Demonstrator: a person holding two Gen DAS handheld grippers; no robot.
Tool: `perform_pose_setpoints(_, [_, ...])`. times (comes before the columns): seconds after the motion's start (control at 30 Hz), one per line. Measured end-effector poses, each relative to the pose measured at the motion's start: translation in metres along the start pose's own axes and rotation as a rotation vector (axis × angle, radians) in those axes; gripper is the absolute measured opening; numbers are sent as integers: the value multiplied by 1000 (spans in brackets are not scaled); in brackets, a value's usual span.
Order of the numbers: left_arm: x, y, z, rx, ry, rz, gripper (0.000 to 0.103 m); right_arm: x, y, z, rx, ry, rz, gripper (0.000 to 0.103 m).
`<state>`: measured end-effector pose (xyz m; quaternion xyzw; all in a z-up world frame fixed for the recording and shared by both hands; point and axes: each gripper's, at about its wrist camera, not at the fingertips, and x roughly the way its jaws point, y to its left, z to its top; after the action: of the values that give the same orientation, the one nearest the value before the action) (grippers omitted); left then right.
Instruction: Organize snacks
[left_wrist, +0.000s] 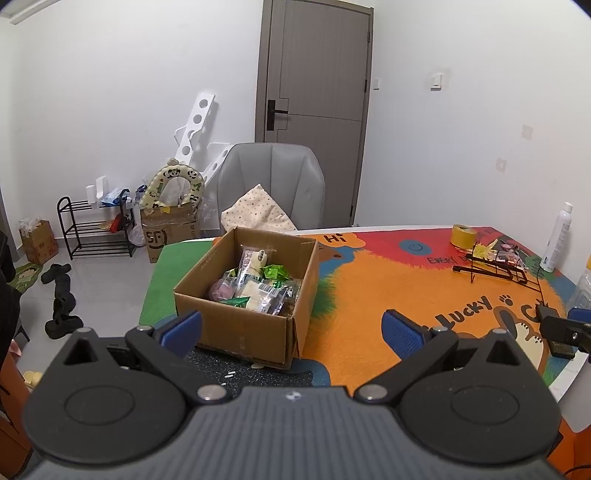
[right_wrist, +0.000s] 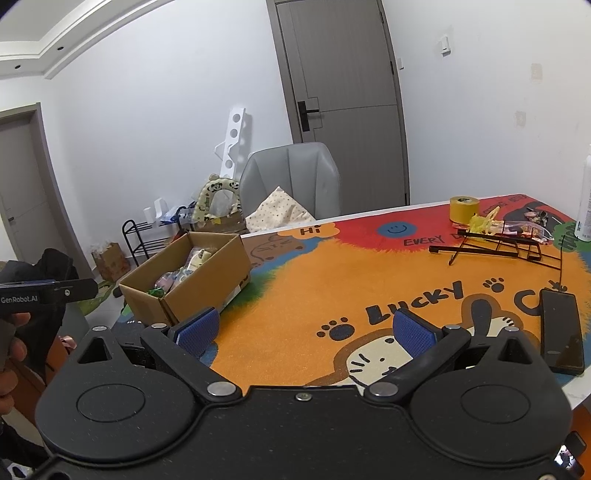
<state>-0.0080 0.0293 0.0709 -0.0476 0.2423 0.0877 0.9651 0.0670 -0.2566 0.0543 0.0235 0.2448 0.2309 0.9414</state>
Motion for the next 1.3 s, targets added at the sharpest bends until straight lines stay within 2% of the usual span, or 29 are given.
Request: perform_pose_setpoints(1.3, [0,1,1,-8,-4,1,103,0,-1,0,5,4,-11,103])
